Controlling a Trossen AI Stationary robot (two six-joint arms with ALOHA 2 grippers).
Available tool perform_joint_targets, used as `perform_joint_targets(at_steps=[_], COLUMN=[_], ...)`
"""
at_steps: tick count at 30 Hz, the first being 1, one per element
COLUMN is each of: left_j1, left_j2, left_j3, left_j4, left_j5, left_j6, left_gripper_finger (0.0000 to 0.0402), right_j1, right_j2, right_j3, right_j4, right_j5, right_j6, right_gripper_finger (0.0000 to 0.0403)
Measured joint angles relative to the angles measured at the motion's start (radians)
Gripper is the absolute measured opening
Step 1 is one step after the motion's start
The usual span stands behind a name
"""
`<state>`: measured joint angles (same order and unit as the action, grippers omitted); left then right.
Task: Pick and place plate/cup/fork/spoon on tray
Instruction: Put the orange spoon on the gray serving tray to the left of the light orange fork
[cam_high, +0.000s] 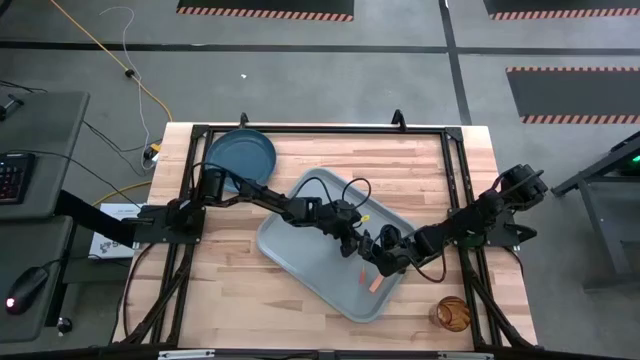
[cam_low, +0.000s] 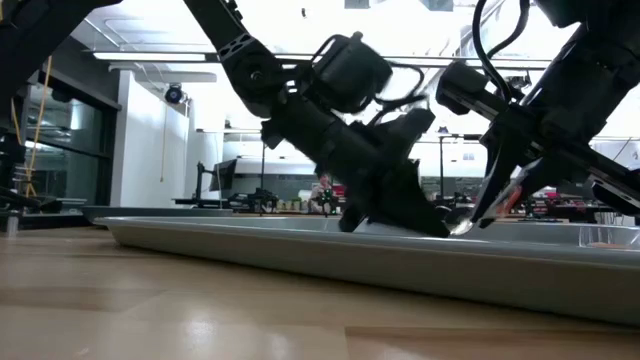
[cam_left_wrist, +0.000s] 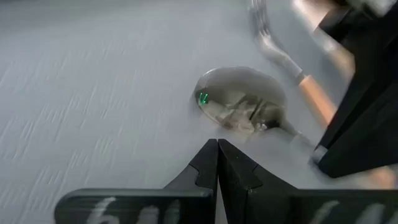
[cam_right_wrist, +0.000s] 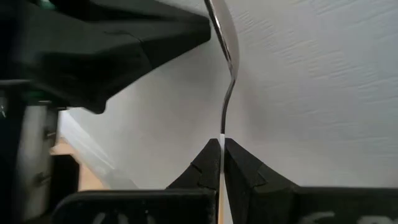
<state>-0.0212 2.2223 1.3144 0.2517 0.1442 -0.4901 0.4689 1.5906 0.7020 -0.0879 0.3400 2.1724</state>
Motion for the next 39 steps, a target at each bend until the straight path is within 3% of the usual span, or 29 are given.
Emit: perform_joint_targets(at_steps=[29, 39], left_j1=[0.007, 0.008], left_j2=[0.008, 0.008], left_j3=[0.001, 0.000], left_j4=[0.015, 0.030], left_j5=[0.031, 0.071], left_j6=[-0.003, -0.006], left_gripper_finger=[0.0000, 0.0000], right_j1=[-0.007, -0.024], right_j2=[0.000, 0.000], right_j3=[-0.031, -0.031], right_j4=[-0.079, -0.073], right_j5=[-0.046, -0.066], right_j6=[0.000, -0.018], right_gripper_finger=[0.0003, 0.0092])
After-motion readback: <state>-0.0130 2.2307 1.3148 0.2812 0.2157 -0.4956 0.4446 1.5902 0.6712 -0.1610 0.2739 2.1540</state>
